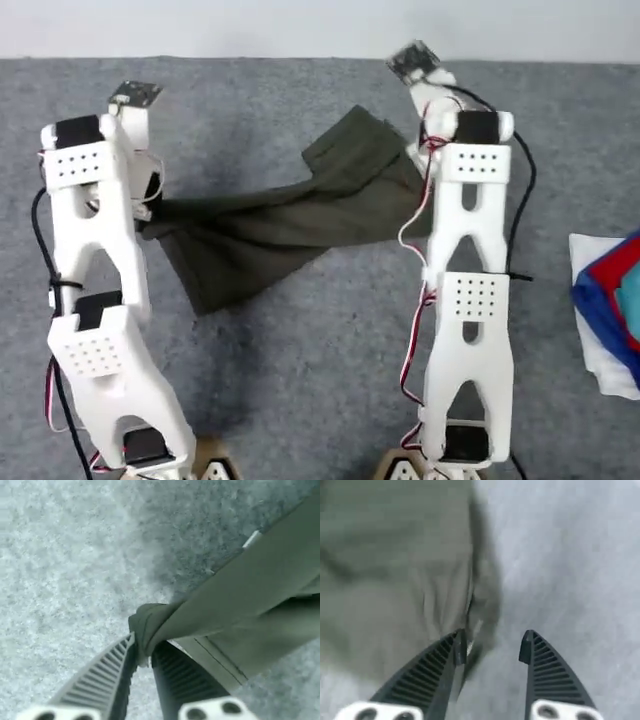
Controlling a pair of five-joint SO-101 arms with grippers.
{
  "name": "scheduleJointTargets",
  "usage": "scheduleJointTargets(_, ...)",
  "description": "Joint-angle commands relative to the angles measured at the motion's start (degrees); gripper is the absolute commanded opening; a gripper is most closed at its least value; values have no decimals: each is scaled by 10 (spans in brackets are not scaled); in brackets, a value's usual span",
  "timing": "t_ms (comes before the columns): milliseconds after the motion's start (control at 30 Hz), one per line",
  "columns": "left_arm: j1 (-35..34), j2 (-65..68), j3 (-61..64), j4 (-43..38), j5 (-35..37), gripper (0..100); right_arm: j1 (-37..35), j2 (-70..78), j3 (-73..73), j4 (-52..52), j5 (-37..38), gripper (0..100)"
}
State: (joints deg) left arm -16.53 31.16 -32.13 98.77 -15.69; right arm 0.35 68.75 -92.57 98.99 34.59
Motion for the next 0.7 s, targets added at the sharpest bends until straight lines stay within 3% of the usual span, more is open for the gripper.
scheduleJointTargets(0, -5, -4, -21, 19, 7, 14, 28, -46, -6, 43, 23, 189)
scheduleJointTargets(133, 34, 0, 9, 18, 7, 23, 38, -92, 66, 44, 38, 188)
scheduleJointTargets(300, 65, -3, 62, 18, 62, 131, 27, -211, 305, 43, 60, 188)
scheduleJointTargets(467, 63, -4, 47, 18, 75, 141, -7, -296, 542, 30, 122, 188)
scheduleJointTargets(667, 29, -4, 0, 18, 119, 141, 0, -302, 622, -31, 125, 187)
